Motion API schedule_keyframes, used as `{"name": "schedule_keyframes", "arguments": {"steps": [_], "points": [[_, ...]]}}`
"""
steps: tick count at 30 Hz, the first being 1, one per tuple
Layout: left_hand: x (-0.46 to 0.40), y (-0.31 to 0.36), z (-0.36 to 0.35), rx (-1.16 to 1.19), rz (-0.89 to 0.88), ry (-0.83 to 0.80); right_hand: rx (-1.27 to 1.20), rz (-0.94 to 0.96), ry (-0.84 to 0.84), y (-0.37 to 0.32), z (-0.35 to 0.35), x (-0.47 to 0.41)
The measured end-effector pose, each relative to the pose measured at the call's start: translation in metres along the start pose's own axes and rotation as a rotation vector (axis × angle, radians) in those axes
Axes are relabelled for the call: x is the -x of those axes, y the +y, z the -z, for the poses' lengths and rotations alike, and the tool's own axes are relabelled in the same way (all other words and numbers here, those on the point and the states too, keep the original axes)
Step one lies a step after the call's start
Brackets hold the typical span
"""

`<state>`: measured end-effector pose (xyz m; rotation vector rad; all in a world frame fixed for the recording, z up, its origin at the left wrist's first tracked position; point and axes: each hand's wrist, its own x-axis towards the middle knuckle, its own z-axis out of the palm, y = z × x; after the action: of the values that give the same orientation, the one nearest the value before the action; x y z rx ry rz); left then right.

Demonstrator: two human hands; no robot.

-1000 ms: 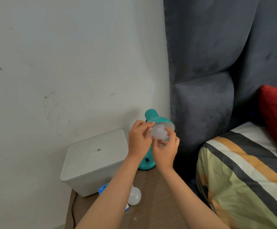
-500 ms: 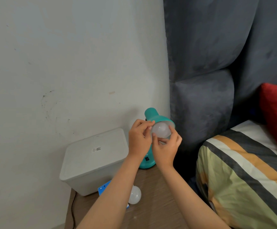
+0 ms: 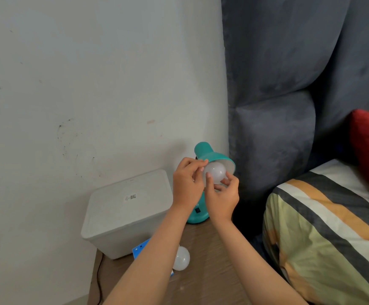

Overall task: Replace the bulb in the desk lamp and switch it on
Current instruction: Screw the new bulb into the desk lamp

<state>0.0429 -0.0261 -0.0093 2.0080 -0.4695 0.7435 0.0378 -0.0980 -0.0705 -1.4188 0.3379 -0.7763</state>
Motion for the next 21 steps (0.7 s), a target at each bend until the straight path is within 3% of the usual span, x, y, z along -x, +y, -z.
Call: {"name": "schedule_keyframes", "arguments": {"steps": [6,11,16,21], "points": [[0.0002,-0.0004,-0.0024,0.017,0.019,0.018,-0.017,0.108,-0.001,0.0002,-0.001,0.0023],[0.0001,-0.002,-0.0037,0.009,0.004,0.026,-0.034,0.016,0.025,-0.0016,0.0003,-0.0014],[0.0004,-0.0012,-0.0035,0.007,0.008,0.023,-0.007,0.131,-0.041,0.0012,-0.0003,0.0019],[-0.0004,-0.0011,-0.0031,0.008,0.017,0.006,-0.019,0.073,-0.003,0.0015,0.0011,-0.0027]]}}
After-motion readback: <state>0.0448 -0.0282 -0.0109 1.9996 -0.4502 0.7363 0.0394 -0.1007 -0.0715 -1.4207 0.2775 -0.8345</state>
